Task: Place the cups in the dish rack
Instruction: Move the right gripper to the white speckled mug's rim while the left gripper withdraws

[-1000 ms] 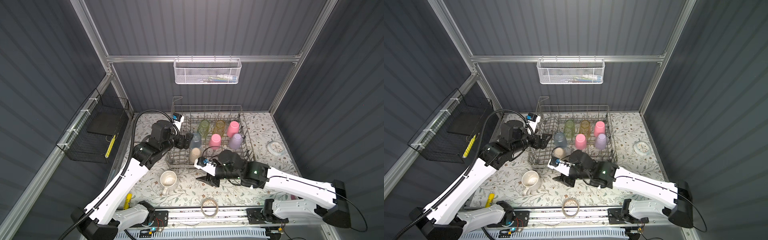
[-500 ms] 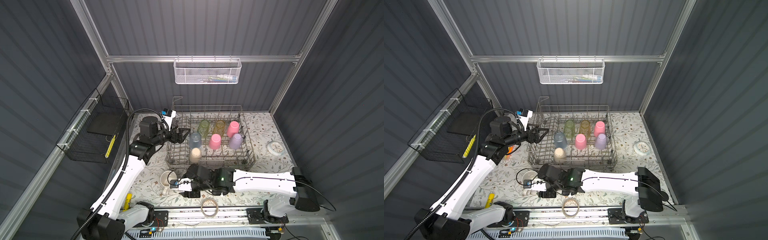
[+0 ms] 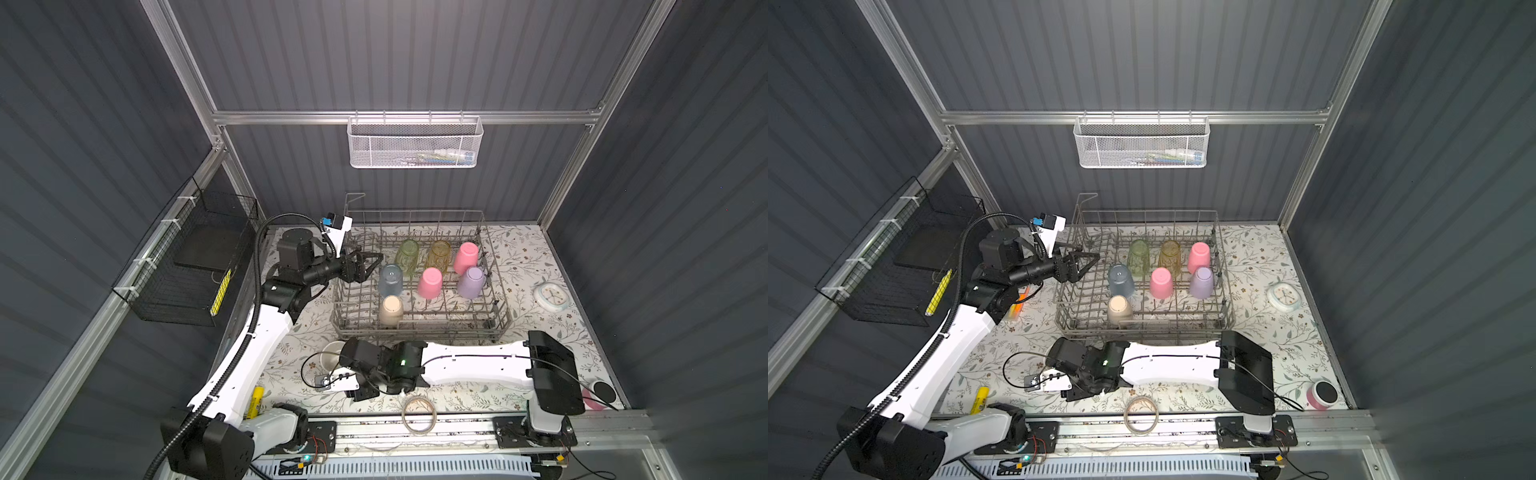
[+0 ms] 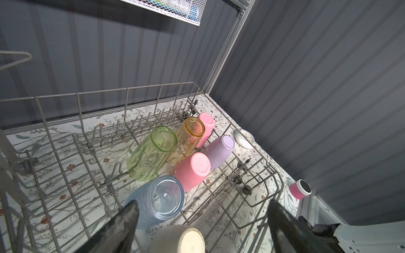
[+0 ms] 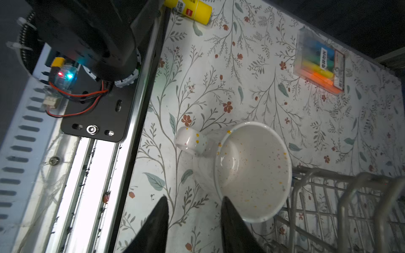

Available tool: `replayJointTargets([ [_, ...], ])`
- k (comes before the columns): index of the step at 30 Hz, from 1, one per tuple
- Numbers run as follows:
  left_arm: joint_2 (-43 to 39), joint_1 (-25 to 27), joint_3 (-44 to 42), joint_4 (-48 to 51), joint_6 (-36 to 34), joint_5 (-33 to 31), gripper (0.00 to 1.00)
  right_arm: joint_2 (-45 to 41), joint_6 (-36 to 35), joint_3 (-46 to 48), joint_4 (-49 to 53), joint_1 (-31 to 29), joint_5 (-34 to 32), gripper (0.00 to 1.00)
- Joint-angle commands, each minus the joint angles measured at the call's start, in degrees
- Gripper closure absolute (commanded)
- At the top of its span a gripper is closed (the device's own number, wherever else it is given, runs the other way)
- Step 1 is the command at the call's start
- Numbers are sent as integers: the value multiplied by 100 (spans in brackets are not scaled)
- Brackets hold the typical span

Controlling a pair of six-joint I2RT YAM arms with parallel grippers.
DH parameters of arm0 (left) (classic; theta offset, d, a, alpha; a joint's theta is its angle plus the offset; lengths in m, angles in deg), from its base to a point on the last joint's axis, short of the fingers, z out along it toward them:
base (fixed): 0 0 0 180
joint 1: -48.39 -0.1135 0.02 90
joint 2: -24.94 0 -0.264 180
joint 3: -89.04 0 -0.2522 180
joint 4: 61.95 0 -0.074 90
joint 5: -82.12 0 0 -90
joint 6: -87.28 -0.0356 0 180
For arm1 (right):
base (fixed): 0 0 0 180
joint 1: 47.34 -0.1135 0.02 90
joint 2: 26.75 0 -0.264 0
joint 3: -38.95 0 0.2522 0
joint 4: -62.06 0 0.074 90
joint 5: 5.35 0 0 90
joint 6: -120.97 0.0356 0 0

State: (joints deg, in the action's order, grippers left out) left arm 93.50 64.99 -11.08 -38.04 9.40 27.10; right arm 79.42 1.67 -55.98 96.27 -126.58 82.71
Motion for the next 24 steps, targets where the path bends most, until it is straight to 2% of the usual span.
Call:
replayJointTargets([
  [1,-8,-77,-73,-136,6,158,9,180,-291,-234,146,-21,-326,60],
  [12,-38,-201,-143,-241,36,274,9,659,-376,-623,339,125,-411,61],
  [24,-44,-263,-196,-295,62,334,8,1187,-401,-1263,1061,299,109,68],
])
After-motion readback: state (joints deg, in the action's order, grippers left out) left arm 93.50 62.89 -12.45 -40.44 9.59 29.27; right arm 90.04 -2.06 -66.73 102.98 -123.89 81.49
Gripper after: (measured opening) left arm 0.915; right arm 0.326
